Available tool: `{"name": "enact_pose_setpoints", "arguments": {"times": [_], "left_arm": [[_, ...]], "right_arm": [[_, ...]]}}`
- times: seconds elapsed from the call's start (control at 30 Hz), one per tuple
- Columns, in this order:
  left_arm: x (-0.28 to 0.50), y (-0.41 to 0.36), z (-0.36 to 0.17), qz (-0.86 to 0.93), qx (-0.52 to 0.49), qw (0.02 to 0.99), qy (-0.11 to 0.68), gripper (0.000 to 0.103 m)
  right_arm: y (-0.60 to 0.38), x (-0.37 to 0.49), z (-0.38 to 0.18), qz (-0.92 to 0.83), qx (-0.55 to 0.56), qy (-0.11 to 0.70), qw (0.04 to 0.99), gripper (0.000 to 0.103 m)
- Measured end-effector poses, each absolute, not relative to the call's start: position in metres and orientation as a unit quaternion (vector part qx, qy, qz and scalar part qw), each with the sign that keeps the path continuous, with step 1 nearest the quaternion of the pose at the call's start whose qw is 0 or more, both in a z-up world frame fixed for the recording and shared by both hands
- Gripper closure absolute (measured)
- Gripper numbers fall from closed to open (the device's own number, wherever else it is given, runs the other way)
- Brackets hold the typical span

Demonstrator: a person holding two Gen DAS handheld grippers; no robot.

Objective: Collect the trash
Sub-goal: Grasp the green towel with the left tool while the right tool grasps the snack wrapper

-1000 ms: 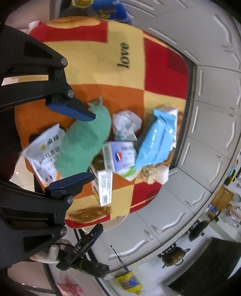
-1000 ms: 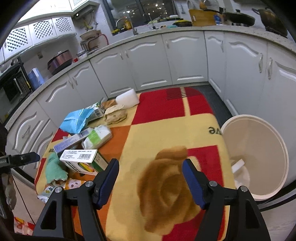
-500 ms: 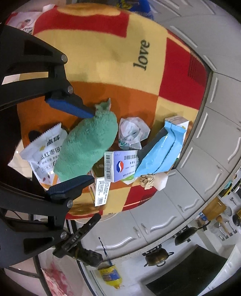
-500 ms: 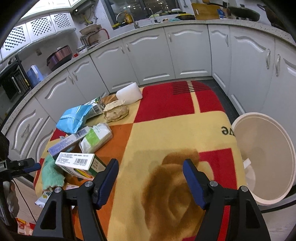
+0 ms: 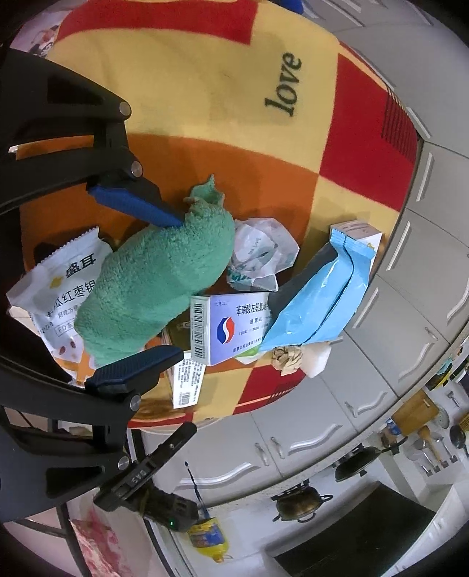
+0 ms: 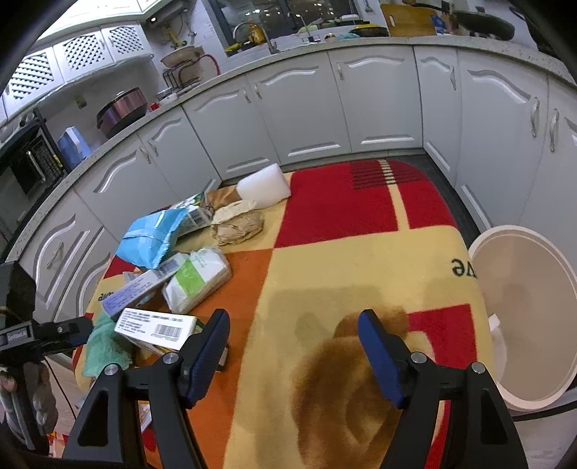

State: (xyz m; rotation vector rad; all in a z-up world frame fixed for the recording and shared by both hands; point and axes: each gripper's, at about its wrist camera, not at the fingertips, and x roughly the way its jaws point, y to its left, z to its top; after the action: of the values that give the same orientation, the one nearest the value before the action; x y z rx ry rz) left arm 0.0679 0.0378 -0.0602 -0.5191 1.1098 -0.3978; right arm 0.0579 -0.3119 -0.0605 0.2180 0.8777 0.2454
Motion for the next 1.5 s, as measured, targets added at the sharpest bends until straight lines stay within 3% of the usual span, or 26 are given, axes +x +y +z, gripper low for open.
{"name": "enact_pose_setpoints", "arguments": {"times": [0.6,0.67,0.83,1.2,1.43,1.47,1.5], "left_arm": [[0.072,0.033,-0.083,-0.199,-0.261,0.785,0.525,0.035],[0.075,0.032,-0.088,-0.2,-0.262,0.78,0.531,0.048],[0.072,0.045,-0.077,-0.2,-0.246,0.799,0.511,0.06],[0.063,0.089,-0.051,-0.167,-0.219,0.835,0.477,0.061],[0.06,0.081,-0.045,-0.178,-0.201,0.843,0.467,0.061],[0.061,0.079,-0.044,-0.18,-0.2,0.843,0.466,0.061],[0.061,0.076,-0.044,-0.182,-0.198,0.844,0.465,0.061]], "right_arm": [[-0.272,0.052,-0.042,0.153,0.075,0.415,0.894,0.03],[-0.269,0.052,-0.04,0.155,0.074,0.415,0.893,0.03],[-0.258,0.049,-0.033,0.174,0.073,0.413,0.891,0.03],[-0.195,0.022,-0.057,0.317,0.037,0.477,0.819,0.03],[-0.182,0.021,-0.087,0.311,0.043,0.51,0.801,0.03],[-0.184,0.023,-0.093,0.311,0.052,0.513,0.799,0.036],[-0.184,0.024,-0.097,0.31,0.059,0.516,0.796,0.05]]}}
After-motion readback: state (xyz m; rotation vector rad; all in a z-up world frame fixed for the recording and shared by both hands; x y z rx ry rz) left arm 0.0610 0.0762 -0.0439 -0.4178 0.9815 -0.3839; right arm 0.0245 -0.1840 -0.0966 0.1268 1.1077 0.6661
